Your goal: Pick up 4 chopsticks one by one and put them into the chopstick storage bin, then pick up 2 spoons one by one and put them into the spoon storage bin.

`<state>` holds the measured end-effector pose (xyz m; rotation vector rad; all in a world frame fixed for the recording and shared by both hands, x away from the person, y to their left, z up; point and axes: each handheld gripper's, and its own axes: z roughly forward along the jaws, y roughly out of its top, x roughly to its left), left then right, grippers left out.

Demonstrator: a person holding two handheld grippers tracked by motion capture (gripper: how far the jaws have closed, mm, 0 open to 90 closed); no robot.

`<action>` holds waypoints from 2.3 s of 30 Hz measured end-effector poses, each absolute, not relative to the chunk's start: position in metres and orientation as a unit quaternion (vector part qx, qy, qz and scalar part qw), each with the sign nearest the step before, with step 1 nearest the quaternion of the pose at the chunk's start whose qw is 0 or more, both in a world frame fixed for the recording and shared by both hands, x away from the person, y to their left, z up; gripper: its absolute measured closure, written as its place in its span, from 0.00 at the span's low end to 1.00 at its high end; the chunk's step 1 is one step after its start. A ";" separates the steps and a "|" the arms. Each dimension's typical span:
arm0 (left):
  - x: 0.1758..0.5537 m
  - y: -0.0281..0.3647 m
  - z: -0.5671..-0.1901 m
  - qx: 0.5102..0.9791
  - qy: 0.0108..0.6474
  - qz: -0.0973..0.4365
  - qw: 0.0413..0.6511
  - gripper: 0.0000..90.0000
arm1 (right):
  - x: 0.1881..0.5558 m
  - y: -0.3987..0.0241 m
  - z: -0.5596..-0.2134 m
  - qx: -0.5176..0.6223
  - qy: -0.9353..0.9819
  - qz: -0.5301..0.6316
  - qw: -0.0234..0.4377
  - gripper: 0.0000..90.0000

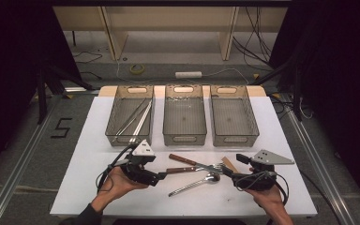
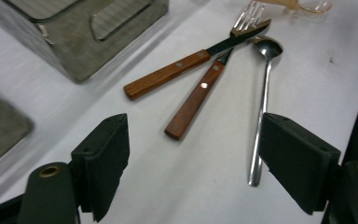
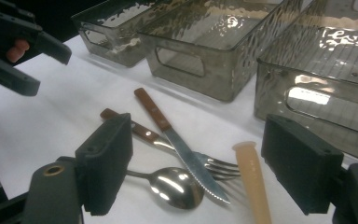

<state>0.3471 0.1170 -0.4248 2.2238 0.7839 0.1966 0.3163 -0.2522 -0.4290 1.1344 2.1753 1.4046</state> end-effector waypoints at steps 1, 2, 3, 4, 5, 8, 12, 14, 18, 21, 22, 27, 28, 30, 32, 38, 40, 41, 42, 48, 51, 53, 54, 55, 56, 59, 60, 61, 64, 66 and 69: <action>0.346 0.115 -0.426 0.871 0.305 0.076 0.377 0.27 | 0.317 -0.253 -0.429 0.398 0.759 0.491 0.157 0.29; 0.346 0.114 -0.426 0.872 0.304 0.076 0.375 0.27 | 0.317 -0.254 -0.429 0.399 0.759 0.491 0.158 0.29; 0.345 0.112 -0.427 0.874 0.302 0.073 0.374 0.27 | 0.317 -0.255 -0.429 0.400 0.759 0.490 0.157 0.29; 0.345 0.110 -0.428 0.875 0.301 0.070 0.373 0.27 | 0.317 -0.256 -0.429 0.401 0.758 0.489 0.157 0.29; 0.344 0.108 -0.430 0.875 0.300 0.068 0.373 0.27 | 0.317 -0.257 -0.430 0.402 0.758 0.489 0.157 0.29; 0.342 0.102 -0.432 0.880 0.295 0.061 0.368 0.27 | 0.317 -0.258 -0.430 0.404 0.756 0.490 0.158 0.29; 0.340 0.097 -0.436 0.884 0.290 0.058 0.362 0.26 | 0.318 -0.260 -0.430 0.405 0.755 0.490 0.160 0.29; 0.340 0.094 -0.438 0.885 0.290 0.055 0.360 0.26 | 0.318 -0.260 -0.430 0.406 0.756 0.489 0.158 0.29; 0.338 0.090 -0.442 0.890 0.285 0.055 0.352 0.26 | 0.319 -0.258 -0.431 0.405 0.757 0.489 0.159 0.29; 0.337 0.086 -0.445 0.892 0.283 0.054 0.348 0.25 | 0.319 -0.257 -0.431 0.405 0.758 0.487 0.157 0.29; 0.336 0.085 -0.445 0.893 0.281 0.054 0.347 0.24 | 0.319 -0.257 -0.431 0.405 0.758 0.486 0.158 0.29; 0.334 0.078 -0.448 0.897 0.275 0.052 0.343 0.24 | 0.319 -0.256 -0.431 0.402 0.760 0.486 0.157 0.29; 0.334 0.076 -0.448 0.898 0.272 0.051 0.341 0.24 | 0.319 -0.256 -0.431 0.401 0.760 0.486 0.157 0.29; 0.334 0.073 -0.450 0.900 0.268 0.046 0.340 0.24 | 0.320 -0.256 -0.431 0.402 0.760 0.487 0.158 0.29; 0.335 0.069 -0.452 0.902 0.266 0.045 0.337 0.24 | 0.320 -0.257 -0.432 0.404 0.759 0.487 0.156 0.29; 0.339 0.057 -0.453 0.913 0.253 0.047 0.316 0.29 | 0.321 -0.259 -0.433 0.409 0.756 0.487 0.156 0.29; 0.341 0.051 -0.454 0.916 0.245 0.043 0.315 0.32 | 0.322 -0.259 -0.433 0.411 0.755 0.486 0.155 0.29; 0.342 0.049 -0.454 0.917 0.240 0.043 0.314 0.34 | 0.321 -0.259 -0.433 0.410 0.757 0.486 0.155 0.29; 0.342 0.046 -0.454 0.918 0.238 0.041 0.314 0.36 | 0.321 -0.258 -0.433 0.410 0.757 0.485 0.155 0.29; 0.338 0.033 -0.458 0.928 0.218 0.047 0.298 0.45 | 0.318 -0.259 -0.432 0.408 0.757 0.485 0.157 0.29; 0.337 0.028 -0.461 0.931 0.208 0.052 0.294 0.49 | 0.318 -0.258 -0.432 0.408 0.757 0.485 0.159 0.29; 0.339 0.027 -0.463 0.933 0.209 0.052 0.288 0.52 | 0.318 -0.258 -0.432 0.406 0.759 0.484 0.160 0.29; 0.340 0.027 -0.464 0.935 0.207 0.053 0.283 0.52 | 0.318 -0.258 -0.432 0.406 0.758 0.485 0.160 0.29; 0.341 0.026 -0.465 0.936 0.206 0.052 0.280 0.53 | 0.318 -0.257 -0.432 0.406 0.758 0.485 0.159 0.29; 0.341 0.025 -0.466 0.937 0.204 0.047 0.279 0.55 | 0.318 -0.257 -0.432 0.406 0.758 0.485 0.159 0.29; 0.342 0.022 -0.469 0.942 0.197 0.043 0.268 0.60 | 0.318 -0.257 -0.432 0.407 0.758 0.485 0.159 0.29; 0.342 0.021 -0.470 0.943 0.195 0.043 0.266 0.62 | 0.318 -0.257 -0.432 0.406 0.758 0.484 0.159 0.29; 0.342 0.020 -0.472 0.943 0.197 0.041 0.266 0.63 | 0.318 -0.257 -0.432 0.406 0.758 0.484 0.159 0.29; 0.342 0.017 -0.471 0.946 0.187 0.043 0.261 0.68 | 0.318 -0.257 -0.432 0.407 0.759 0.484 0.158 0.29; 0.342 0.014 -0.472 0.946 0.184 0.042 0.262 0.73 | 0.317 -0.256 -0.432 0.408 0.758 0.484 0.158 0.29; 0.341 0.012 -0.471 0.949 0.178 0.043 0.257 0.77 | 0.317 -0.256 -0.432 0.406 0.759 0.484 0.159 0.29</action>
